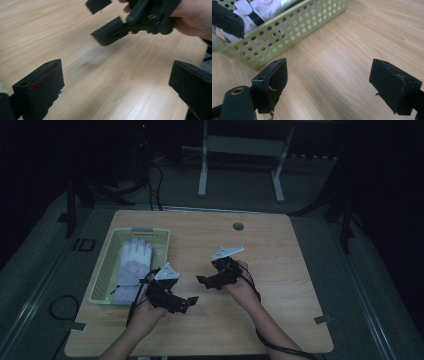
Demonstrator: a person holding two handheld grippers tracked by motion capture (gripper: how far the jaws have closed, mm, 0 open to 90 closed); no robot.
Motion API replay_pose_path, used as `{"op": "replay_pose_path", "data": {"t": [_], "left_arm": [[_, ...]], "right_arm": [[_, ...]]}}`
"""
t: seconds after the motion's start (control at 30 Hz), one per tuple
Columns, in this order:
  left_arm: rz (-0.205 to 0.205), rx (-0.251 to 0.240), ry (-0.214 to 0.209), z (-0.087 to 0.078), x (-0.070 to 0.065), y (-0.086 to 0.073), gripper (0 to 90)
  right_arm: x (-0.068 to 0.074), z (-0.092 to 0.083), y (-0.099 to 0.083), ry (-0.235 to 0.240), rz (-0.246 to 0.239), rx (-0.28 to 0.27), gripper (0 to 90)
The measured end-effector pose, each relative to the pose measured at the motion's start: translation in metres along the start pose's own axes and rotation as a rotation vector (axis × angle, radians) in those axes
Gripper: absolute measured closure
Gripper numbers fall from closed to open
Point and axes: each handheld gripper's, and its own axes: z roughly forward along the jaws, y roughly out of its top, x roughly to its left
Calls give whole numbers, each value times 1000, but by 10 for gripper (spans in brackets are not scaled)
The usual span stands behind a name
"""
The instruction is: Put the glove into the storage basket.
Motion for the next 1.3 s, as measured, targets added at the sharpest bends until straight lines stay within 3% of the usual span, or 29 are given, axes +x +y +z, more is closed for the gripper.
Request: {"op": "replay_pose_path", "data": {"t": [0.33, 0.5, 0.67, 0.93, 1.1, 1.3], "left_arm": [[52, -9, -68, 21, -21, -6, 0], [87, 1, -136, 36, -28, -15, 0], [99, 12, -157, 48, -33, -22, 0], [162, 7, -179, 64, -41, -37, 0], [156, 2, -219, 73, -43, -46, 0], [171, -19, -214, 78, -44, -53, 0]], "right_arm": [[-6, -3, -29, 13, -15, -6, 151], [-4, -2, -43, 18, -45, -34, 151], [-4, 0, -55, 23, -53, -16, 151], [-9, 2, -74, 26, -51, -22, 151], [-10, 1, -85, 18, -80, -32, 150], [-12, -1, -93, 19, -82, -32, 148]]}}
